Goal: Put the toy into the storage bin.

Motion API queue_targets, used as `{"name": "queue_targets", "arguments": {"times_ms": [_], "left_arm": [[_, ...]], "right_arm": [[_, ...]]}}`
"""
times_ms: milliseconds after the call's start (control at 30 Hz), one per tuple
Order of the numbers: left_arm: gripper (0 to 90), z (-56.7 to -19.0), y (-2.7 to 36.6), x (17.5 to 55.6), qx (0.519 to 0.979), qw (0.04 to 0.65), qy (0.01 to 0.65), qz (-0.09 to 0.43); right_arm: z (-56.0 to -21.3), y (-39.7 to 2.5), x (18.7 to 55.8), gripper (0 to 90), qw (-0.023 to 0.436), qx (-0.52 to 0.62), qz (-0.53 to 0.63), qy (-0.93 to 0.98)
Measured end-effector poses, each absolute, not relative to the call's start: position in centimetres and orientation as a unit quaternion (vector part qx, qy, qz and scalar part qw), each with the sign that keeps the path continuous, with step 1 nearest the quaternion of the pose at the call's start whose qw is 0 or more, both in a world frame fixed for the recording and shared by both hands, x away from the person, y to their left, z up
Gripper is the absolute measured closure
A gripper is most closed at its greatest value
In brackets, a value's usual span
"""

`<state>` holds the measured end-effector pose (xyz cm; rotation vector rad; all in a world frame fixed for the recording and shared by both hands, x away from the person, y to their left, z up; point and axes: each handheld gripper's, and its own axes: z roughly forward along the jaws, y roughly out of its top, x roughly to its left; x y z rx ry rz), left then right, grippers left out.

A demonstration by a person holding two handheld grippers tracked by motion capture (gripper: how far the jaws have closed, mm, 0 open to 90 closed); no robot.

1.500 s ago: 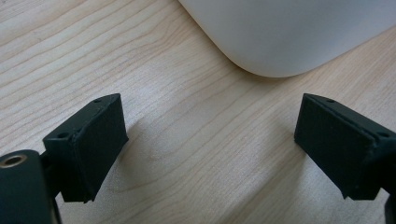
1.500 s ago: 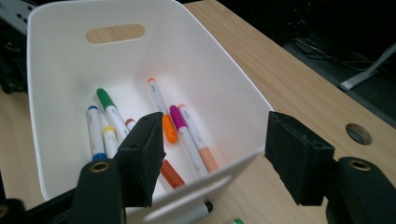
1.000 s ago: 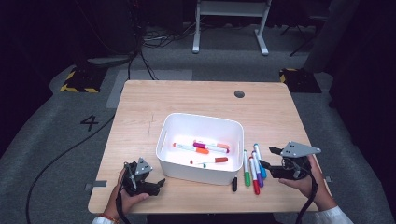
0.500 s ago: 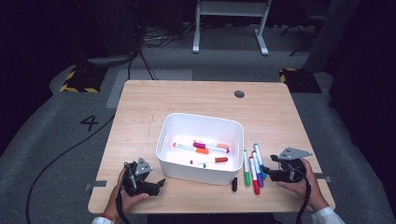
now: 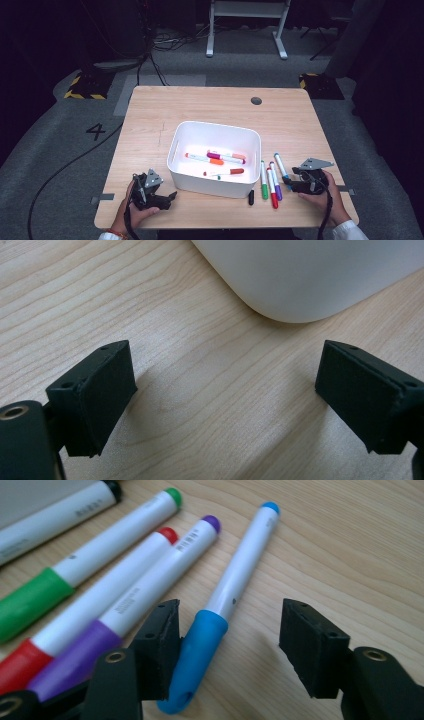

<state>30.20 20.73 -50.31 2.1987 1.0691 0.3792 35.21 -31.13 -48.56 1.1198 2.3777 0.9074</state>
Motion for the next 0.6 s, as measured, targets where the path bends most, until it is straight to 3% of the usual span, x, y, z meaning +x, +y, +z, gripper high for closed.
{"name": "queue_targets", "arguments": {"times_ms": [200, 300, 400, 600], "left_arm": [[9.2, -50.3, 20.7, 30.2, 0.840, 0.328, 0.408, 0.145], [9.2, -50.3, 20.7, 30.2, 0.840, 0.328, 0.408, 0.145], [9.2, -50.3, 20.7, 30.2, 0.840, 0.328, 0.408, 0.144], [9.2, -50.3, 20.7, 30.2, 0.840, 0.328, 0.408, 0.145]], "right_arm": [[-49.1, -32.6, 35.6, 58.6, 0.179, 0.422, 0.326, 0.827], [-49.1, -33.4, 35.8, 69.9, 0.182, 0.435, 0.328, 0.818], [-49.1, -33.6, 35.9, 74.5, 0.185, 0.445, 0.331, 0.811], [-49.3, -34.1, 36.0, 75.4, 0.186, 0.440, 0.339, 0.810]]}}
